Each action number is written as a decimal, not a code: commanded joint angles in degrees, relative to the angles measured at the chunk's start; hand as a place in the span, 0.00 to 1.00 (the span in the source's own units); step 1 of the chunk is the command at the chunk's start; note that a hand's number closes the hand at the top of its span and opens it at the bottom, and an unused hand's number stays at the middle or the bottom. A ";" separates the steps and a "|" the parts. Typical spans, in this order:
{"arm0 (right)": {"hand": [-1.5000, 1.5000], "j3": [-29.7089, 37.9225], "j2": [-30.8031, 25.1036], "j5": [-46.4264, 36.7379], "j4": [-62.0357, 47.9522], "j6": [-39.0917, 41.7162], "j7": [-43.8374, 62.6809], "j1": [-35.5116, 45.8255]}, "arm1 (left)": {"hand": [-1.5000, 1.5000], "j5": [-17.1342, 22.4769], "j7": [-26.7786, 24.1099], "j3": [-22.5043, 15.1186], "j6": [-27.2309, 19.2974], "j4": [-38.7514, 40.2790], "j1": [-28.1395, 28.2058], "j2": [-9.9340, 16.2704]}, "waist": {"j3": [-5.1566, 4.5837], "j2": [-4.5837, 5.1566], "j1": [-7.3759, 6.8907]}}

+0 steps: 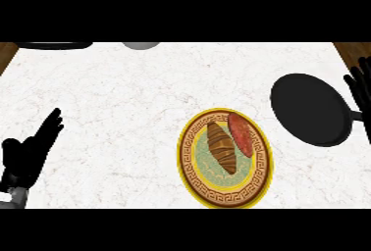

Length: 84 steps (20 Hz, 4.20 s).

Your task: Pick the croissant from the plate and place it in the pan

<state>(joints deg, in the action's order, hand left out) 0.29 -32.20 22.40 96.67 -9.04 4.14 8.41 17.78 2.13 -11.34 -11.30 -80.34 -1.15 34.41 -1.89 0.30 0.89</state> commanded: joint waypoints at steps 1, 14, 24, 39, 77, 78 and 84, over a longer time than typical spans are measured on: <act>1.00 -5.38 -0.46 -4.19 1.45 1.90 0.92 5.11 | 0.50 0.95 0.90 -1.46 1.17 -0.68 -2.28 -3.48 | 1.82 -0.16 -1.45; 0.00 -29.10 6.08 -34.52 -8.22 6.11 -33.12 20.02 | 0.50 7.96 5.77 -9.04 4.21 -7.66 -6.07 -16.38 | 2.04 0.27 -3.94; 0.00 -49.28 -3.54 -63.42 -8.25 21.96 -5.53 33.78 | 0.50 7.33 4.65 -8.31 3.67 -4.30 -5.51 -17.44 | 1.48 -1.13 -1.98; 0.00 -62.10 17.30 -73.32 -3.91 58.71 32.75 30.57 | 0.50 5.83 6.96 -7.88 2.13 -8.54 -4.93 -19.07 | 1.87 -0.52 -0.84; 1.00 -54.55 15.75 -108.14 -27.23 31.97 3.49 29.62 | 0.50 -0.67 10.71 -0.18 9.53 -8.26 -4.92 -24.11 | 1.89 -0.21 -1.30; 1.00 -54.88 16.49 -109.04 -27.42 31.05 3.09 28.29 | 0.50 -1.57 9.38 -1.25 8.38 -9.75 -1.12 -25.33 | 1.89 -0.26 -1.37; 1.00 -48.55 9.66 -97.11 -10.67 25.51 4.32 7.20 | 0.50 0.36 8.80 2.44 9.43 -9.21 0.64 -22.89 | 2.02 -0.87 2.31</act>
<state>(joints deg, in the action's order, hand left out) -51.33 -19.50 -81.49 80.97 20.08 8.94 27.23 17.21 11.44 -10.70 -2.09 -88.89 -3.12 10.27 -0.03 -0.72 1.11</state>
